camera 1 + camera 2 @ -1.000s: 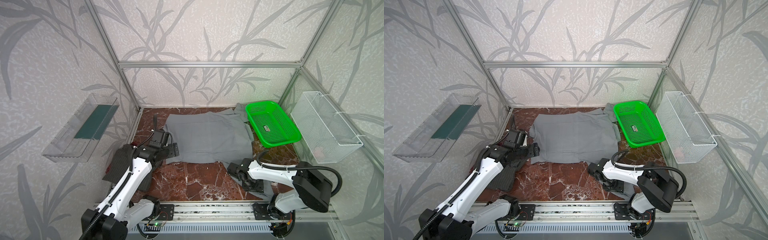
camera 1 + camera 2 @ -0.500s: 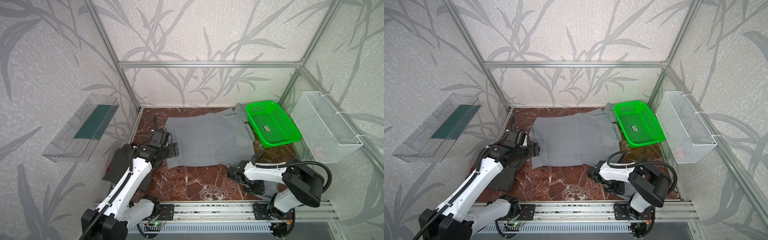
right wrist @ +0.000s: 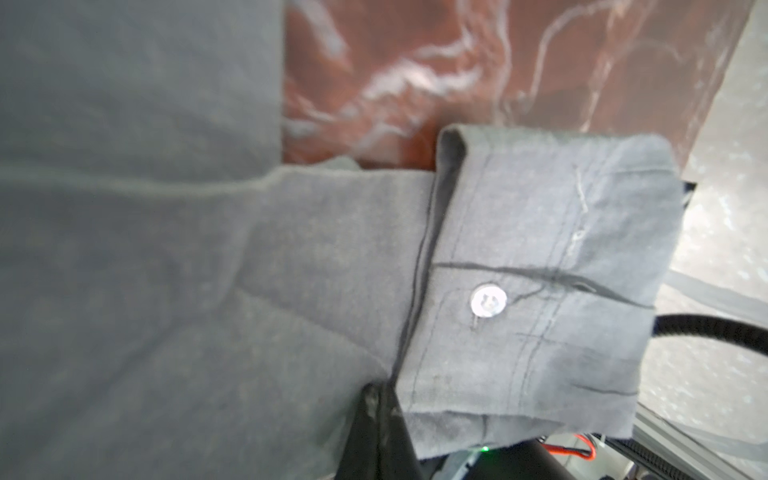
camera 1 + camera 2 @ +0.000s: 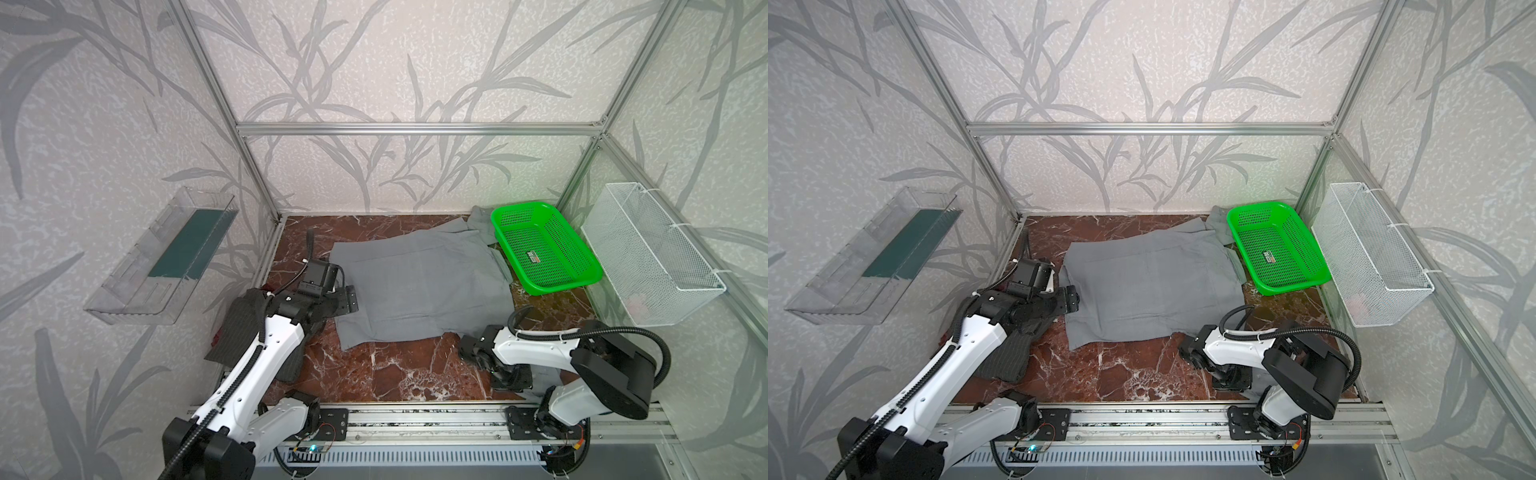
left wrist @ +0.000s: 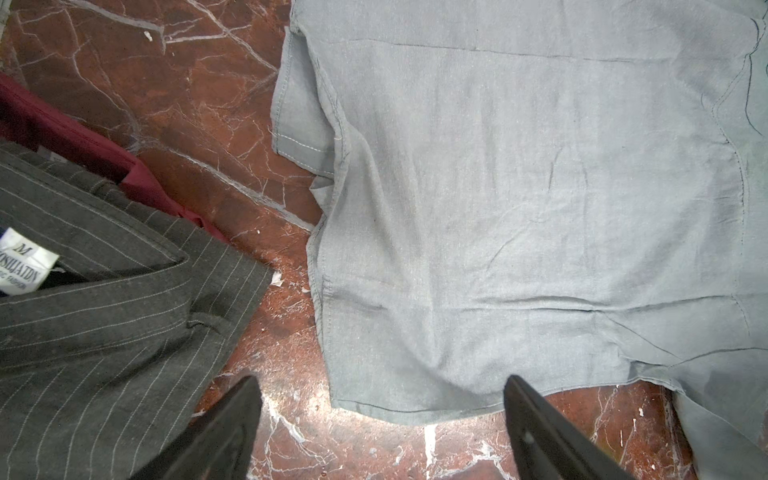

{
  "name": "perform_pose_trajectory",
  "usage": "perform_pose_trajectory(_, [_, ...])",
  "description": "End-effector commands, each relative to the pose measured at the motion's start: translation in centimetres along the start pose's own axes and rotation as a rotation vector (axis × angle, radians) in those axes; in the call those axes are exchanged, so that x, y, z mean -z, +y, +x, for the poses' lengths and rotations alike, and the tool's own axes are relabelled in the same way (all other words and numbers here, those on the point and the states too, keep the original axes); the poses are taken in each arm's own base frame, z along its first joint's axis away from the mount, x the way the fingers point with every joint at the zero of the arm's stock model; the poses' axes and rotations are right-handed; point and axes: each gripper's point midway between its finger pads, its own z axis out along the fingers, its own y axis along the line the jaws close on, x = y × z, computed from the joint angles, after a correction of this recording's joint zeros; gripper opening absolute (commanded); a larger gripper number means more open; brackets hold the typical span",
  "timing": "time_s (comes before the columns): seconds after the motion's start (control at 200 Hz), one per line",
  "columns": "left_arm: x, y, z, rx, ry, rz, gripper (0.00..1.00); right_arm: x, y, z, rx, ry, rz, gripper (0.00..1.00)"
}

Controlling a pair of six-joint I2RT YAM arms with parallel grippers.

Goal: Fold and stack the long sleeve shirts

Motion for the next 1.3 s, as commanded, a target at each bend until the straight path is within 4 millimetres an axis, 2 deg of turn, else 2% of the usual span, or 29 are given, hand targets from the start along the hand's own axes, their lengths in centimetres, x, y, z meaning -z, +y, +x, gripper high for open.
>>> perform_pose_trajectory(0.0, [-0.8, 0.1, 0.6, -0.022, 0.032, -0.014, 0.91, 2.7, 10.1, -4.1, -0.006, -0.124, -0.369, 0.00])
perform_pose_trajectory(0.145, [-2.1, -0.1, -0.1, -0.030, 0.071, -0.046, 0.91, 5.6, 14.3, -6.8, 0.034, -0.185, -0.459, 0.00])
perform_pose_trajectory(0.225, [-2.9, -0.3, -0.6, -0.034, 0.092, -0.061, 0.91, 6.5, 16.9, -8.2, 0.053, -0.202, -0.497, 0.00])
perform_pose_trajectory(0.32, [-3.3, 0.0, -1.0, -0.025, 0.133, -0.085, 0.91, 8.1, 19.1, -9.6, 0.066, -0.223, -0.537, 0.00])
perform_pose_trajectory(0.39, [-3.6, 0.4, -0.9, -0.018, 0.149, -0.102, 0.91, 9.3, 19.5, -10.1, 0.075, -0.226, -0.546, 0.00])
perform_pose_trajectory(0.43, [-3.5, 0.7, -0.8, -0.015, 0.144, -0.107, 0.91, 10.0, 19.4, -10.0, 0.072, -0.227, -0.555, 0.06])
perform_pose_trajectory(0.53, [-3.2, 1.3, -0.4, -0.015, 0.114, -0.116, 0.91, 11.4, 16.9, -9.6, 0.034, -0.251, -0.555, 0.37])
perform_pose_trajectory(0.555, [-3.1, 1.4, -0.4, -0.014, 0.105, -0.120, 0.91, 11.2, 16.3, -9.4, 0.029, -0.250, -0.544, 0.41])
perform_pose_trajectory(0.57, [-3.1, 1.4, -0.4, -0.013, 0.100, -0.119, 0.91, 11.8, 15.8, -9.3, 0.023, -0.261, -0.560, 0.42])
perform_pose_trajectory(0.6, [-3.0, 1.5, -0.3, -0.013, 0.092, -0.119, 0.91, 11.9, 14.9, -9.1, 0.016, -0.265, -0.558, 0.44])
perform_pose_trajectory(0.77, [-2.7, 1.7, -0.1, -0.006, 0.079, -0.111, 0.91, 12.1, 12.3, -8.2, -0.002, -0.288, -0.590, 0.48])
perform_pose_trajectory(0.98, [-2.6, 1.8, 0.5, -0.009, 0.087, -0.113, 0.91, 10.8, 13.0, -7.1, 0.091, -0.275, -0.589, 0.50])
perform_pose_trajectory(1.14, [-2.6, 1.8, 0.8, -0.018, 0.090, -0.121, 0.91, 11.3, 12.4, -5.6, 0.179, -0.327, -0.550, 0.50])
perform_pose_trajectory(1.295, [-2.6, 1.8, 0.8, -0.021, 0.092, -0.122, 0.91, 9.9, 11.7, -3.7, 0.216, -0.310, -0.516, 0.49])
